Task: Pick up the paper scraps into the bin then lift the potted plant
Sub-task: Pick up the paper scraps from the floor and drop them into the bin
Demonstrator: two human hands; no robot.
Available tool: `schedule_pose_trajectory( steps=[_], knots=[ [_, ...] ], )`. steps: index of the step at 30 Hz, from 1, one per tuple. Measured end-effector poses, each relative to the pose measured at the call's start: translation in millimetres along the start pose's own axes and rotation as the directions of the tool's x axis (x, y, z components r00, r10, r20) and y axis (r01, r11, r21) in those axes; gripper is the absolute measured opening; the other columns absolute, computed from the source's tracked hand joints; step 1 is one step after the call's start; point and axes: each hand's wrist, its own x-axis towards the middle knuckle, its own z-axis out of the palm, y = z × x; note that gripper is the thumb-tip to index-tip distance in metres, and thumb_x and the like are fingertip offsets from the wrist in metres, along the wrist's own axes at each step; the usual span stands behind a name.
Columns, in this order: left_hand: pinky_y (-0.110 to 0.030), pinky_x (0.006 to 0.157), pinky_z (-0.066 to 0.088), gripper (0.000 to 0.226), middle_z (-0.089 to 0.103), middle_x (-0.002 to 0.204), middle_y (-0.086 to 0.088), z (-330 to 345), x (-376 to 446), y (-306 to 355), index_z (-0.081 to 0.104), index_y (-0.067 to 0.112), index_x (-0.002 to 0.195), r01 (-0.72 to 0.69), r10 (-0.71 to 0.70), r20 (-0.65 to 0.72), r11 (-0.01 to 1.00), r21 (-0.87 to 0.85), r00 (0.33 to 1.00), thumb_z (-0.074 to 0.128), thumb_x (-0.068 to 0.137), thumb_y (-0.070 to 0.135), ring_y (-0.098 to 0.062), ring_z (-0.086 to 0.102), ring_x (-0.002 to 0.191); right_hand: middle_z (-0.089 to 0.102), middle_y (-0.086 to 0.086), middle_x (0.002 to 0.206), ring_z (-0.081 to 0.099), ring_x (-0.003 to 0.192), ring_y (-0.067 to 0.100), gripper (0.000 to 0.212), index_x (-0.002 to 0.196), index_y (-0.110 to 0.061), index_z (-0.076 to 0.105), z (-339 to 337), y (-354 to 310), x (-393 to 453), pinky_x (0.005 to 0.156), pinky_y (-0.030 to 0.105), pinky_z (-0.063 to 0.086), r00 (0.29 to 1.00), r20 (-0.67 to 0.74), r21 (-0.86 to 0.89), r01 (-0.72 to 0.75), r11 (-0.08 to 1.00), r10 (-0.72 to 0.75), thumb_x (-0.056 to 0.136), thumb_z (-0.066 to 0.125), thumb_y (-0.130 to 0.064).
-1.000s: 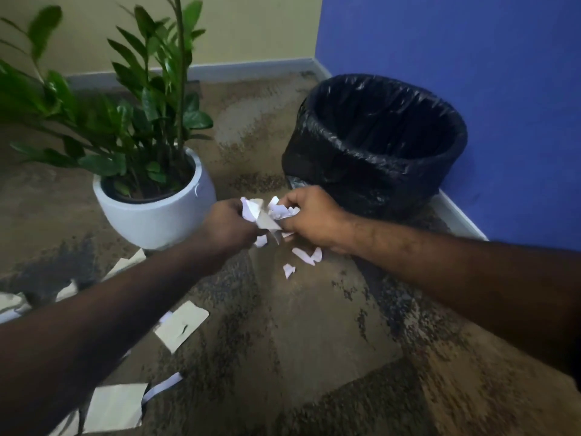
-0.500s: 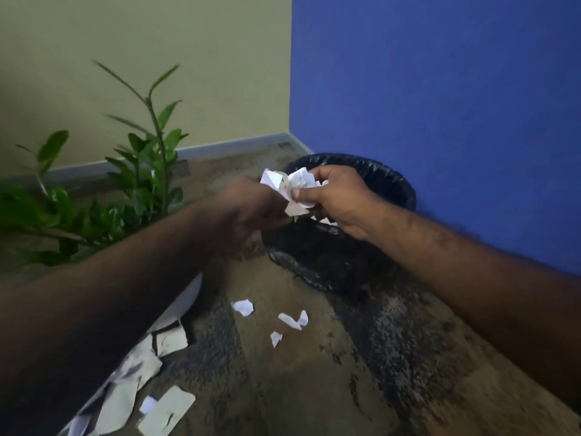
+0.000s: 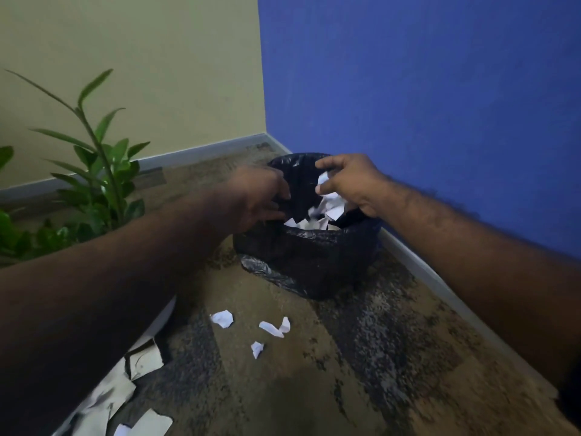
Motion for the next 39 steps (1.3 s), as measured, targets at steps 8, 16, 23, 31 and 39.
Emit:
schedule_pose_trajectory(
  steps=[8,16,23,31,39],
  knots=[
    [-0.021,0.056,0.054,0.017,0.062,0.073,-0.005,-14,-2,-26,0.062,0.011,0.083,-0.286,0.268,-0.217,0.956,-0.058,0.939,0.059,0.086,-0.006,-0.011,0.058,0.054,0.066,0.002,0.085,0.062,0.080,0.017,0.023,0.088,-0.021,0.069,8,7,1,0.062,0.021,0.047,0.990,-0.099,-0.132,0.088,0.987,-0.102,0.079,0.068,0.000],
    [-0.017,0.063,0.053,0.015,0.064,0.078,0.005,-58,-18,-122,0.063,0.017,0.086,-0.318,0.362,-0.362,0.931,0.177,0.859,0.062,0.088,0.002,-0.008,0.059,0.071,0.063,-0.010,0.070,0.058,0.062,0.001,0.012,0.082,-0.017,0.071,41,2,-44,0.058,0.015,0.047,0.896,-0.005,-0.192,0.434,0.880,-0.443,0.084,0.066,-0.005],
    [-0.015,0.061,0.049,0.029,0.066,0.094,0.015,-92,-36,-242,0.066,0.033,0.102,-0.077,0.234,-0.240,0.847,0.526,0.942,0.073,0.075,0.042,-0.001,0.064,0.082,0.067,0.008,0.085,0.061,0.080,0.020,0.015,0.091,-0.004,0.071,97,24,-116,0.073,0.028,0.048,0.550,0.303,-0.198,0.835,0.513,-0.778,0.082,0.061,0.002],
    [-0.034,0.117,0.026,0.084,0.024,0.160,0.001,-82,-26,-286,0.032,0.023,0.149,-0.079,0.118,0.016,0.550,0.831,0.993,0.067,0.078,0.052,-0.019,0.024,0.147,0.061,0.006,0.113,0.058,0.107,0.025,0.037,0.117,-0.020,0.062,147,119,-123,0.092,0.033,0.047,0.775,0.601,-0.479,0.544,0.688,-0.194,0.081,0.060,-0.011],
    [-0.027,0.116,0.023,0.074,0.037,0.155,0.002,-49,-26,-301,0.044,0.020,0.143,-0.200,0.221,0.081,0.600,0.774,0.972,0.064,0.081,0.055,-0.018,0.027,0.146,0.053,0.005,0.118,0.048,0.111,0.030,0.045,0.125,-0.032,0.053,158,168,-105,0.100,0.038,0.040,0.863,0.506,-0.689,0.401,0.604,0.004,0.083,0.058,-0.020]
  ],
)
